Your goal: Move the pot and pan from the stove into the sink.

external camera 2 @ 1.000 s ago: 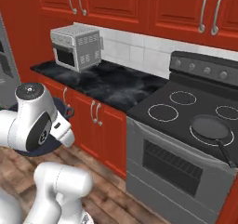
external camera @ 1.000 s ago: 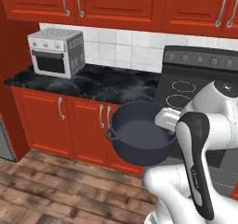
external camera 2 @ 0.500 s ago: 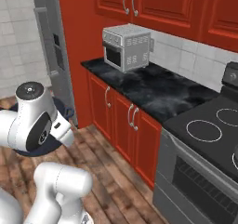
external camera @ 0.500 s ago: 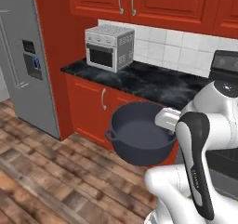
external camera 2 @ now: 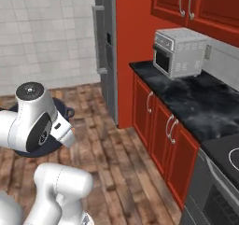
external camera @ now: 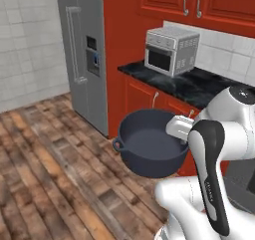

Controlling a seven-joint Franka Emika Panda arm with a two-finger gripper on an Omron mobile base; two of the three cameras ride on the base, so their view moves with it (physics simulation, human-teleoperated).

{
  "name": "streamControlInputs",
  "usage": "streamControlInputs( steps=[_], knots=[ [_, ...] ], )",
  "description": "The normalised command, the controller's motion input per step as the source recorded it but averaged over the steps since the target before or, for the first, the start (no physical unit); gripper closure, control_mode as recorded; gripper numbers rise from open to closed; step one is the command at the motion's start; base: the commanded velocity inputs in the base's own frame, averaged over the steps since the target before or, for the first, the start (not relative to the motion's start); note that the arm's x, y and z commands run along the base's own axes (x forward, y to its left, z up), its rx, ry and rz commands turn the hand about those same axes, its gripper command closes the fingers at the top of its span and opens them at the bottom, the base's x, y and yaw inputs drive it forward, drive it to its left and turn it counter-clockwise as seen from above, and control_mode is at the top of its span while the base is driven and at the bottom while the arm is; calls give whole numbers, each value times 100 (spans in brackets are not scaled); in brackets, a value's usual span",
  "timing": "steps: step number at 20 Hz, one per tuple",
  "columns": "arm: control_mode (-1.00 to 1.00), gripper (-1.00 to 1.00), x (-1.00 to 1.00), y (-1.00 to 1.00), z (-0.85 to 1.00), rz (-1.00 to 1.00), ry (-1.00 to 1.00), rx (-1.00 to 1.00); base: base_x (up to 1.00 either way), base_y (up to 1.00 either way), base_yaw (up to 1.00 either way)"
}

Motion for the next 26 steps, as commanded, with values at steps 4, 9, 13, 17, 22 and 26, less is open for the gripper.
streamControlInputs(
  steps=[4,9,13,17,22,26],
  knots=[
    [100,100,0,0,0,0,0,0,-5,0,49],
    [100,100,0,0,0,0,0,0,-4,0,50],
    [100,100,0,0,0,0,0,0,-4,0,50],
    [100,100,0,0,0,0,0,0,-4,0,50],
    [100,100,0,0,0,0,0,0,-4,0,50],
    [100,100,0,0,0,0,0,0,-4,0,50]
  ],
)
